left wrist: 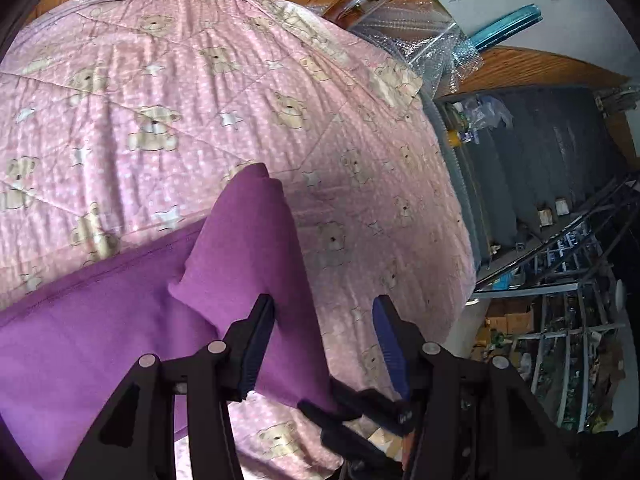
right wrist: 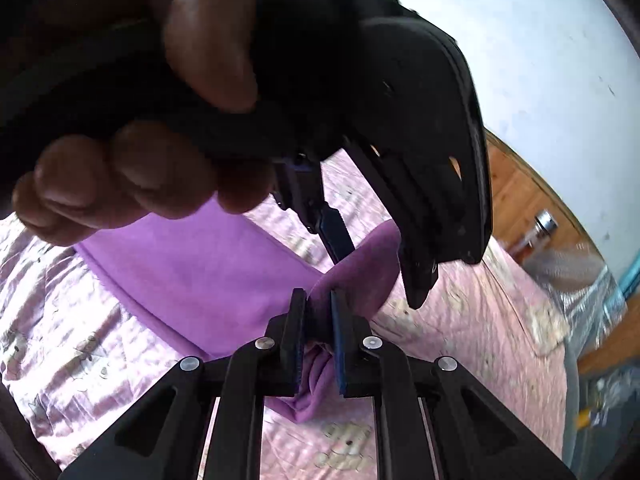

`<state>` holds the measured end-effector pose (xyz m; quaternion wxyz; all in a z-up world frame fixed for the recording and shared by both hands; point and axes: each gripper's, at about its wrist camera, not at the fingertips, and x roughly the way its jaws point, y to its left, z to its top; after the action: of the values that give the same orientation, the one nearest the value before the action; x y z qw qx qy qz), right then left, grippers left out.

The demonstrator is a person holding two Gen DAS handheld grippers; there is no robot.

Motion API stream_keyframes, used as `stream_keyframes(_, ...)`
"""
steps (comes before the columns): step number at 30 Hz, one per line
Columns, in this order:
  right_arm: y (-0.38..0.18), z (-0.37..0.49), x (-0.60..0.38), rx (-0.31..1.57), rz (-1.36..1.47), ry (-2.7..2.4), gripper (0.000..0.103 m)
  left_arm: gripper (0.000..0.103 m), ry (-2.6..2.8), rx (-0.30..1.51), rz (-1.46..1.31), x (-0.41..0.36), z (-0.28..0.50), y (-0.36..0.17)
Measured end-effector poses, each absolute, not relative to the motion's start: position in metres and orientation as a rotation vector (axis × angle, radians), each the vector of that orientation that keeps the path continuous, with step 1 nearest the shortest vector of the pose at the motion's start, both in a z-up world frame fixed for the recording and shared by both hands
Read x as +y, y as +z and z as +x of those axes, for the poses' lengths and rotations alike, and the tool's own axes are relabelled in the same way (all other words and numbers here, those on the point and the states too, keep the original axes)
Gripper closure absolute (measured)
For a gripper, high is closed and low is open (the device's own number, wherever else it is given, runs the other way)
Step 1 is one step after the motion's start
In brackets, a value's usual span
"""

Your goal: Fold clothes

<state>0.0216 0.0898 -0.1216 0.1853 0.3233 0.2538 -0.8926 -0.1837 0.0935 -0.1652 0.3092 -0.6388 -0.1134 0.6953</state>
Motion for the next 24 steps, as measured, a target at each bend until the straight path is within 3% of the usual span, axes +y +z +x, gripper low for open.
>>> stream_keyframes(2, -0.134, 0.023, 0.059, 0.756, 0.879, -2.451, 0.092, 0.051, 1.929, -0.269, -1.699, 0.058, -0.175, -0.171)
stream_keyframes(4, -0.155, 0.020, 0.035, 0.802, 0.893, -2.386, 0.090, 0.063, 1.986, -0.329, -1.733, 0.016, -0.168, -0.188)
stream_keyframes(7, -0.187, 0.012, 0.019, 0.797, 1.024, -2.249, 0.079, 0.066, 2.020, -0.487, -1.807, -0.041, -0.160, -0.231)
stream_keyframes(13, -0.150, -0.014, 0.085, 0.440, 1.133, -2.408, 0.079, 0.067, 2.000, -0.748, -1.780, -0.092, -0.152, -0.286)
stream_keyframes(18, -0.200, -0.059, 0.116, 0.249, 1.491, -2.437, 0.078, 0.067, 2.105, -0.716, -1.635, -0.092, -0.145, -0.253)
stream_keyframes(20, -0.217, -0.060, 0.118, 0.188, 1.491, -2.412, 0.075, 0.067, 2.100, -0.710, -1.549, -0.081, -0.146, -0.239)
stream_keyframes(24, -0.203, -0.066, 0.124, 0.148, 1.525, -2.422, 0.074, 0.067, 2.023, -0.640, -1.680, -0.054, -0.163, -0.274)
